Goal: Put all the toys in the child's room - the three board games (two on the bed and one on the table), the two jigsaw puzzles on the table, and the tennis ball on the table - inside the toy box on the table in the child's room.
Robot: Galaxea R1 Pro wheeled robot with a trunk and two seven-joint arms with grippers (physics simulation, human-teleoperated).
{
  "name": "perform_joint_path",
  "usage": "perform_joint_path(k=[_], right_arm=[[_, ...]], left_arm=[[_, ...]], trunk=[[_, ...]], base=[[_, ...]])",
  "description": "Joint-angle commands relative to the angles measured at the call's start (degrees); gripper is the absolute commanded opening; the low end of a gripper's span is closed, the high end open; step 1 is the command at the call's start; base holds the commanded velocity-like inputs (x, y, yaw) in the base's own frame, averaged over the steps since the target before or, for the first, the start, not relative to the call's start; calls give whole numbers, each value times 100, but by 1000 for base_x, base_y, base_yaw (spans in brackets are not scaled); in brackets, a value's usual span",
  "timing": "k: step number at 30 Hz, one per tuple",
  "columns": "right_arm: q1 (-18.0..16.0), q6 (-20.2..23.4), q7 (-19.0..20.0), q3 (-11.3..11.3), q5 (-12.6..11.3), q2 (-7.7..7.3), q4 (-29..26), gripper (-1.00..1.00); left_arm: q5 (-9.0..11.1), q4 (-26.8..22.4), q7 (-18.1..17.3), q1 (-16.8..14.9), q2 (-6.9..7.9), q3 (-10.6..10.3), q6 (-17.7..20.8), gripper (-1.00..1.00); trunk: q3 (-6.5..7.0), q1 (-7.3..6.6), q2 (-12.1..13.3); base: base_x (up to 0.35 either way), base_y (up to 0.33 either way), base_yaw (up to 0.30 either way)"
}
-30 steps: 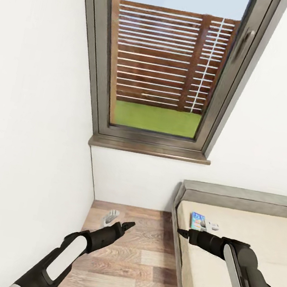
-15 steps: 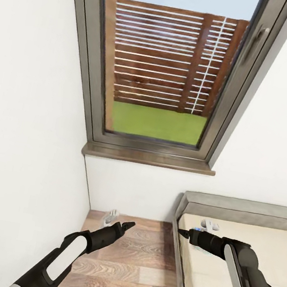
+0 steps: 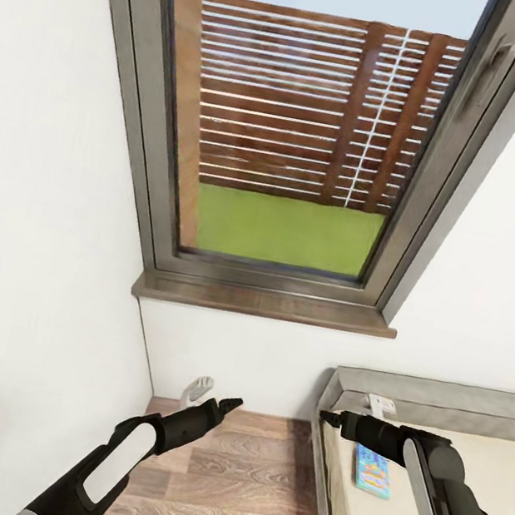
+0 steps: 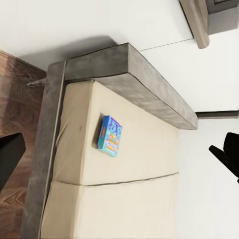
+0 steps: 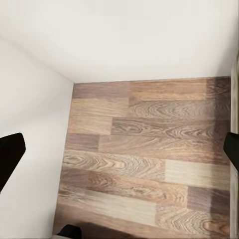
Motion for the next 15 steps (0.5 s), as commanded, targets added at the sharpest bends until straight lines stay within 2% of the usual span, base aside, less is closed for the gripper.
perform_joint_path(k=[1,9,15], right_arm=[[-5,34,4,-7,-23,0,-3,100],[-4,28,4,-7,-19,-1,-3,100],[-4,20,4,-8,-18,-5,-2,100]], left_arm=[[22,-1,-5,-4,-1,3,23,100],[22,-1,-5,-4,-1,4,23,100],[21,-1,-5,-4,-8,3,22,100]], trunk=[[-11,7,-11],[-11,7,-11],[-11,7,-11]], base=[[334,0,0],[320,0,0],[154,0,0]])
